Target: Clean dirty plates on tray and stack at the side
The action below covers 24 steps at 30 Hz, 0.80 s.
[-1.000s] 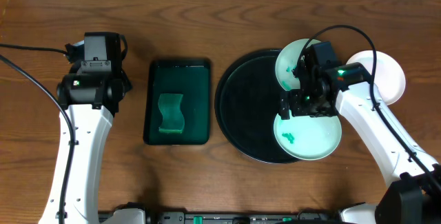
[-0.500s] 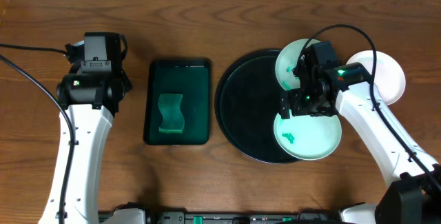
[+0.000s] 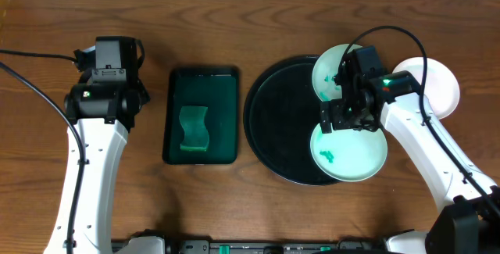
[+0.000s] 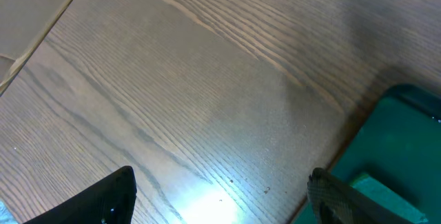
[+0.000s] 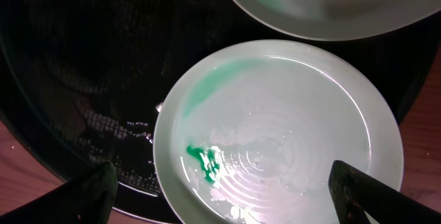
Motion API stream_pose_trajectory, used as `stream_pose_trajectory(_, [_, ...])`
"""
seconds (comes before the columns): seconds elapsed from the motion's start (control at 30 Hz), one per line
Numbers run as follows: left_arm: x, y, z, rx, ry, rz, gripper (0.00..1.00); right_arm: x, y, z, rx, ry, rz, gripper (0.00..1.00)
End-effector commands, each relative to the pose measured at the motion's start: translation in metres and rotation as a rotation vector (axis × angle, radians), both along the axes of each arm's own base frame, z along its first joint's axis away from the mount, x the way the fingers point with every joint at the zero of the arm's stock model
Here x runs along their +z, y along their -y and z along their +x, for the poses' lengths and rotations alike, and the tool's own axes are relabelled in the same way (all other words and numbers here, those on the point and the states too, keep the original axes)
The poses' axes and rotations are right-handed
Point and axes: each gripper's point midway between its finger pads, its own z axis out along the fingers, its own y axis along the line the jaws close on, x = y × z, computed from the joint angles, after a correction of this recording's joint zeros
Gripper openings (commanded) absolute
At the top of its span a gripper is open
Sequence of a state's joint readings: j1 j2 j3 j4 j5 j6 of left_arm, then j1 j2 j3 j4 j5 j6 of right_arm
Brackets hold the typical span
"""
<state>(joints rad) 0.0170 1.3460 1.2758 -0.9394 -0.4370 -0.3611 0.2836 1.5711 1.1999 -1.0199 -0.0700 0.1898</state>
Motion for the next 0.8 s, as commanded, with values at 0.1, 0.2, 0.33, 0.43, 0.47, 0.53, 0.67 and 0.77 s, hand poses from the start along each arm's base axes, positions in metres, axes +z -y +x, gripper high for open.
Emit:
stream_pose_trajectory(0.1, [0.0062,-0.0029,-0.0017,-0.001,0.007,0.023,0.80,0.0052,0.0002,0.0004,0.015,0.026,-0.009,0.98])
stream_pose_trajectory(0.2, [0.0062,-0.0029,-0.0017,-0.001,0.007,0.023,0.80,0.0052,0.0008,0.0004,0.014,0.026,-0.009,0.98])
stream_pose_trajectory(0.33, [0.0063,-0.0029,-0.0018,-0.001,0.008,0.023,0.80,0.0052,0.0007,0.0003,0.013,0.026,-0.009,0.98])
stream_pose_trajectory(0.43, [0.0062,-0.0029,-0.0017,-0.001,0.007,0.023,0.80,0.0051,0.0008,0.0002,0.013,0.025,-0.009,0.99])
stream_pose_trajectory(0.47, [0.0062,-0.0029,-0.0017,-0.001,0.007,0.023,0.80,0.0051,0.0008,0.0002,0.013,0.025,-0.009,0.99])
stream_pose_trajectory(0.53, [0.0062,-0.0029,-0.0017,-0.001,0.007,0.023,0.80,0.0051,0.0008,0.0000,0.013,0.024,-0.009,0.99])
stream_pose_trajectory(0.67, [0.0062,-0.0029,-0.0017,0.000,0.007,0.023,0.80,0.0051,0.0008,0.0002,0.014,0.025,-0.009,0.99])
stream_pose_trajectory(0.77, [0.0062,-0.0029,-0.0017,-0.001,0.007,0.023,0.80,0.0051,0.0008,0.0002,0.014,0.025,-0.009,0.99])
